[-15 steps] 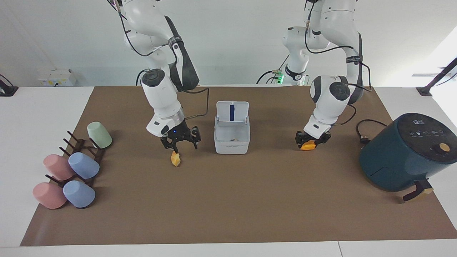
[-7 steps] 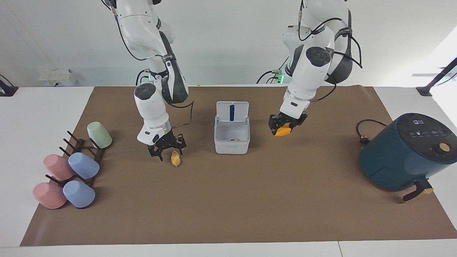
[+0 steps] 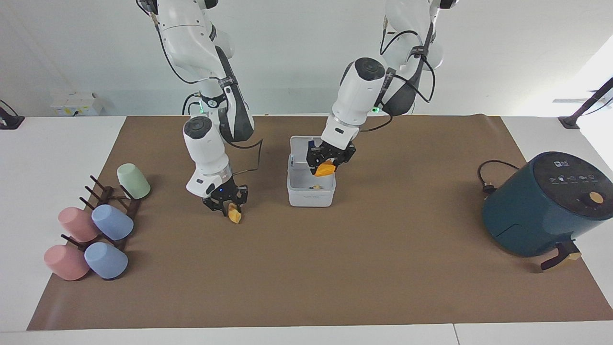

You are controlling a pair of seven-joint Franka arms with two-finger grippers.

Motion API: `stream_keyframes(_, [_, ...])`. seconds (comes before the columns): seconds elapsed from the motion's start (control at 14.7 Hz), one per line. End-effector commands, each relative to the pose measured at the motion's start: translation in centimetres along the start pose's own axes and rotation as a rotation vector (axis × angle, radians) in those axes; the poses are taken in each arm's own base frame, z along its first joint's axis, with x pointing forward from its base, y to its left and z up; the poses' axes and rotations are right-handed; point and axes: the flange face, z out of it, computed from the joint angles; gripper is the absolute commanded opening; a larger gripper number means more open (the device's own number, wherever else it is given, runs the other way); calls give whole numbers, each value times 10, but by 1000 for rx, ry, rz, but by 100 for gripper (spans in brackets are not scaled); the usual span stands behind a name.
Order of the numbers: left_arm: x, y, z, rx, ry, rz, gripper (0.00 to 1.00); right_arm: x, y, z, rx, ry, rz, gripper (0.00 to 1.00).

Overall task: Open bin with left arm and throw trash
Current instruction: 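Drop the orange piece into the bin with the left gripper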

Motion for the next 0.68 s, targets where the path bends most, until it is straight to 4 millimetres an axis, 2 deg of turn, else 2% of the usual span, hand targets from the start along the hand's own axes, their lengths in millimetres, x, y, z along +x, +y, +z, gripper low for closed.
stream_keyframes(0.0, [-12, -1, 12, -13, -7, -16, 62, 3, 3, 0, -7, 7, 13, 11])
stream_keyframes(0.07, [-13, -1, 12, -6, -12, -8, 100, 8, 3, -6, -6, 7, 14, 10])
stream_keyframes(0.2, [-10, -6, 10, 17, -24, -3, 100, 23, 5, -29, 1, -33, 18, 10])
stream_keyframes(0.48, [-8, -21, -14, 65, -65, 37, 100, 39, -2, -82, 20, -108, 62, 10])
stream_keyframes(0.61, [12, -53, -36, 114, -88, 68, 100, 48, -24, -104, 96, -132, 210, 10])
